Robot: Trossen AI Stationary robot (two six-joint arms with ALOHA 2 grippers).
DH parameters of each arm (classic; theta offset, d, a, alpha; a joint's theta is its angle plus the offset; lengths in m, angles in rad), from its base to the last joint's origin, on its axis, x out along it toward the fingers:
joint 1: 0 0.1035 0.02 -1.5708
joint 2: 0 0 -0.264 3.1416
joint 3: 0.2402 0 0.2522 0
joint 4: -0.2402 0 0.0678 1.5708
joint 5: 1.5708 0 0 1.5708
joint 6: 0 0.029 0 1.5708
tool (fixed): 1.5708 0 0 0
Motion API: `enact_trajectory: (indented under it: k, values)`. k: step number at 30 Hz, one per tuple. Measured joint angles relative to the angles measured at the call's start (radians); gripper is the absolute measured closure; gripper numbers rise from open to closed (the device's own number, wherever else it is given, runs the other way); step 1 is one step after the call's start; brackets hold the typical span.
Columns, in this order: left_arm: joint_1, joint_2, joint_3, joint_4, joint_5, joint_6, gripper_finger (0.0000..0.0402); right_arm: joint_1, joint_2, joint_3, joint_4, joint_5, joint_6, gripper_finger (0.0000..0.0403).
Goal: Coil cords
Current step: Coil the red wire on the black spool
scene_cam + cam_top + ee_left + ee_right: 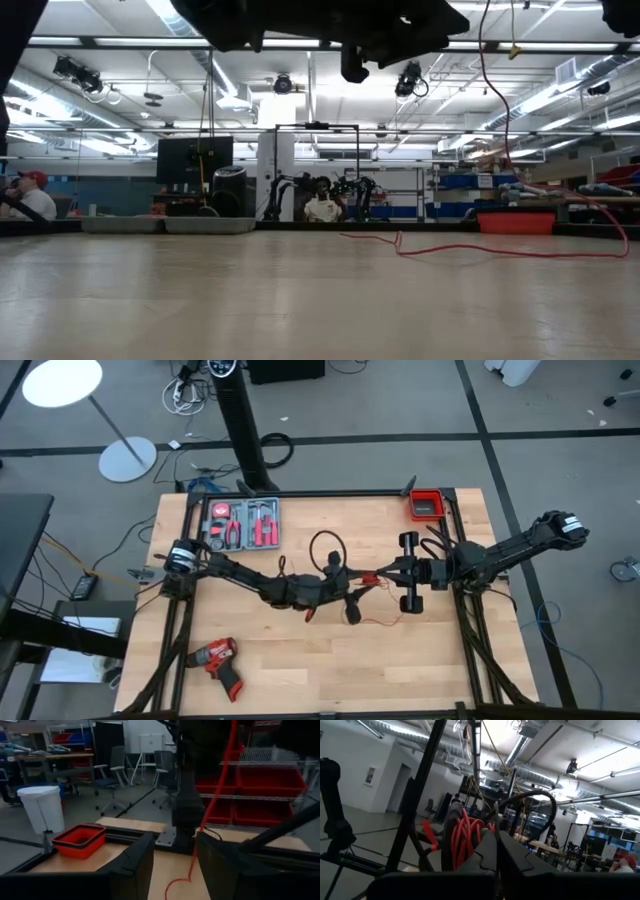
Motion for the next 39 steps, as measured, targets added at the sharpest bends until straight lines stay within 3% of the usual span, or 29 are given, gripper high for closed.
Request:
enact_trajectory:
  k: [6, 39]
  values:
    - [0.011, 0.0, 0.009, -0.006, 0.062, -0.023, 0.0249, 0.0, 0.0, 0.0, 0.024, -0.006, -0.021, 0.0403]
    - [0.027, 0.0, 0.041, -0.085, 0.145, -0.048, 0.0249, -0.032, 0.078, 0.001, 0.199, -0.034, -0.076, 0.0402]
